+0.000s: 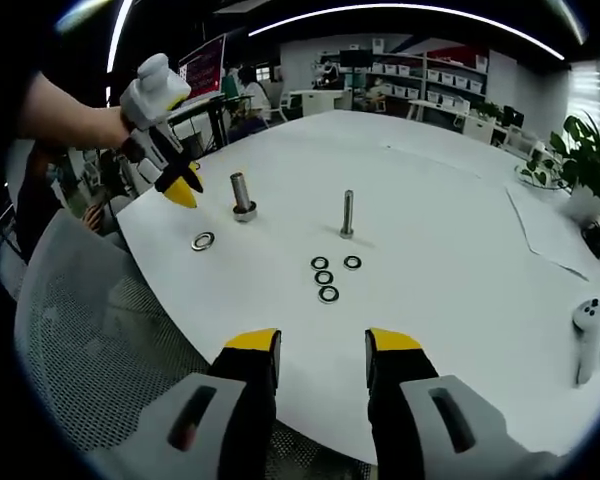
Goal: Place the washer onto the threaded stud by aligning its center hole with the stud, sliding it down to the base, and recovering from edge contact or off-axis alignment until the washer reaches the visible bottom stop.
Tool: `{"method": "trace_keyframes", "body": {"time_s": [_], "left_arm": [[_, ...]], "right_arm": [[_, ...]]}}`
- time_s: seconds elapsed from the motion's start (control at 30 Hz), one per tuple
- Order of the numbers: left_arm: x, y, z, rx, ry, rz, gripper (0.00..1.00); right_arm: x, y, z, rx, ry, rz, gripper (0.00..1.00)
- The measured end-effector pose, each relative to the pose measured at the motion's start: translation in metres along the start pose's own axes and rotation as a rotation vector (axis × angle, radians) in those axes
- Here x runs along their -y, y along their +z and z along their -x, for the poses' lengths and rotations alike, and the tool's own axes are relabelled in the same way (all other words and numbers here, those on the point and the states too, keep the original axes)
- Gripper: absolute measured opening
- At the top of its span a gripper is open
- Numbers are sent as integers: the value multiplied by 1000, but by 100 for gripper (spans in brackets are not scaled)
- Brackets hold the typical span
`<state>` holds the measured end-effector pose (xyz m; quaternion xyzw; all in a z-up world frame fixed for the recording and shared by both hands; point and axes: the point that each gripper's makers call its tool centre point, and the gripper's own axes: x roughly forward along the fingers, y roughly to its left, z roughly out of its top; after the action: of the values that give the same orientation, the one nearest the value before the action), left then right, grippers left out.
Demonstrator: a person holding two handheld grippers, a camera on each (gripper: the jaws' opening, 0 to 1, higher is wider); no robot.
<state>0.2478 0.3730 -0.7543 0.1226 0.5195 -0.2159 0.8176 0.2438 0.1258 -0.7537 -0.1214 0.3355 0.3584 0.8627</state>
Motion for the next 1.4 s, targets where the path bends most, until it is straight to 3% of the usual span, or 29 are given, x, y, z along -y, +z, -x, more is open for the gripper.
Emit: {"method": "trace_keyframes", "body": {"time_s": [0.53, 0.83, 1.0, 1.3, 1.4], "left_arm": [[13, -5, 2, 32, 3, 53, 28], [22, -16, -1, 40, 4, 79, 30], [24, -20, 3, 29, 9, 87, 30], [23, -11, 5, 15, 16, 73, 30], [30, -15, -1, -26, -6, 53, 30]], "right_arm": [[-1, 1, 0, 5, 5, -1, 37], [0, 0, 0, 1, 9, 14, 37], [-1, -1, 0, -3, 21, 12, 37], [-1, 2, 1, 15, 20, 6, 37], [0, 2, 1, 16, 18, 4, 37]]}}
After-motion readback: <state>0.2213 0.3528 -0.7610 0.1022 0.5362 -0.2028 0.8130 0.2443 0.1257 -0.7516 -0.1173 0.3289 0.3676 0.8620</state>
